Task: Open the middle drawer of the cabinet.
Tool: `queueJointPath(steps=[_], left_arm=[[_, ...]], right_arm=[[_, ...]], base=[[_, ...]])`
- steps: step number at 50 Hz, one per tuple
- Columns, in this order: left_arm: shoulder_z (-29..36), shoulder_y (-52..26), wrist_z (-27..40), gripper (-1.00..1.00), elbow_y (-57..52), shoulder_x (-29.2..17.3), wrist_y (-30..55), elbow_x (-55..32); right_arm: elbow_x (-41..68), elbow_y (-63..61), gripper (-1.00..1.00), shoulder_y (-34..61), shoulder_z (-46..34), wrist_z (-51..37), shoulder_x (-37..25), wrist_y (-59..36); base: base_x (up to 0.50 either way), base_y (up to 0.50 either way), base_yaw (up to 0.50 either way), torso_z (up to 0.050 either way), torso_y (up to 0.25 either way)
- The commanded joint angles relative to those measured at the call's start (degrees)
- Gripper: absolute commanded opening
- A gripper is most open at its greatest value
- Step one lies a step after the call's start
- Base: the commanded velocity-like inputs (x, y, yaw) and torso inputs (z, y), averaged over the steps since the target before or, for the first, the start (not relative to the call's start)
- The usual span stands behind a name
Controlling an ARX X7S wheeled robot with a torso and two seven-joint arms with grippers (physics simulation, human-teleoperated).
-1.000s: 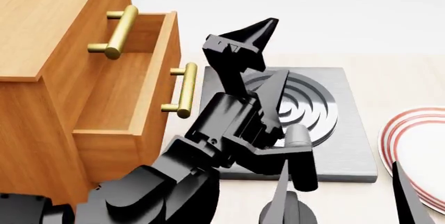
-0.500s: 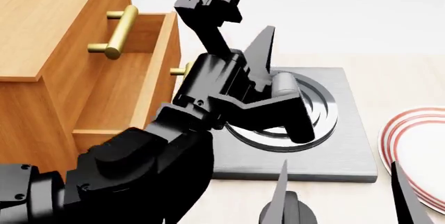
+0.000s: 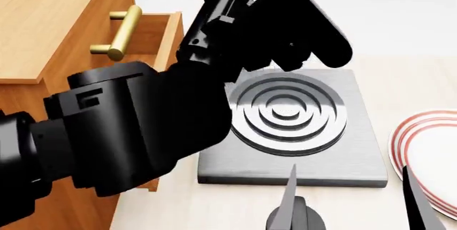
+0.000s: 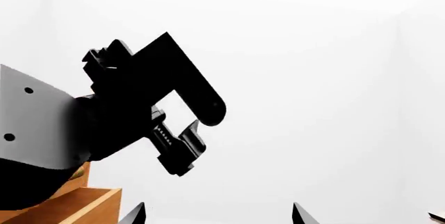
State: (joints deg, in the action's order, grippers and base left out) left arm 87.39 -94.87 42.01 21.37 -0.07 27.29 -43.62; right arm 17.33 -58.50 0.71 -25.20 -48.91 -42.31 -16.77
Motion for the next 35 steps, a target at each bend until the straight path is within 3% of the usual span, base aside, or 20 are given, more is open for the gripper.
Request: queueJointPath(steps=[1,11,21,24,35], left_arm=[[-5.6,-5.0,0.1,1.00,-1.9,-1.4,-0.8,-17.6],[-13.8,-5.8,1.0,1.00,-8.0,-5.2,3.5,-31.3],[-15.4,-6.9,4.0,1.00,-9.0,-6.9,5.2,-34.0],[-18.0,-5.5,4.5,1.00,-6.5,-6.9,6.0,-39.0],[-19.0,-7.2,3.1,1.00,-4.7,-8.4,9.4,-43.1]], right_arm=[[0.1,0.4,1.00,0.1,-0.4,-0.4,-0.4,0.6],[0.3,1.3,1.00,-0.2,-0.2,-0.6,-0.7,1.7],[0.5,1.4,1.00,-0.6,0.1,-0.9,-1.2,2.3],[0.7,1.3,1.00,-0.8,0.4,-1.1,-1.4,2.5],[0.8,1.1,1.00,-0.5,0.1,-1.3,-1.4,2.3]], base=[[0.00,0.00,0.00,0.000,0.000],[0.00,0.00,0.00,0.000,0.000],[0.00,0.00,0.00,0.000,0.000],[0.00,0.00,0.00,0.000,0.000],[0.00,0.00,0.00,0.000,0.000]])
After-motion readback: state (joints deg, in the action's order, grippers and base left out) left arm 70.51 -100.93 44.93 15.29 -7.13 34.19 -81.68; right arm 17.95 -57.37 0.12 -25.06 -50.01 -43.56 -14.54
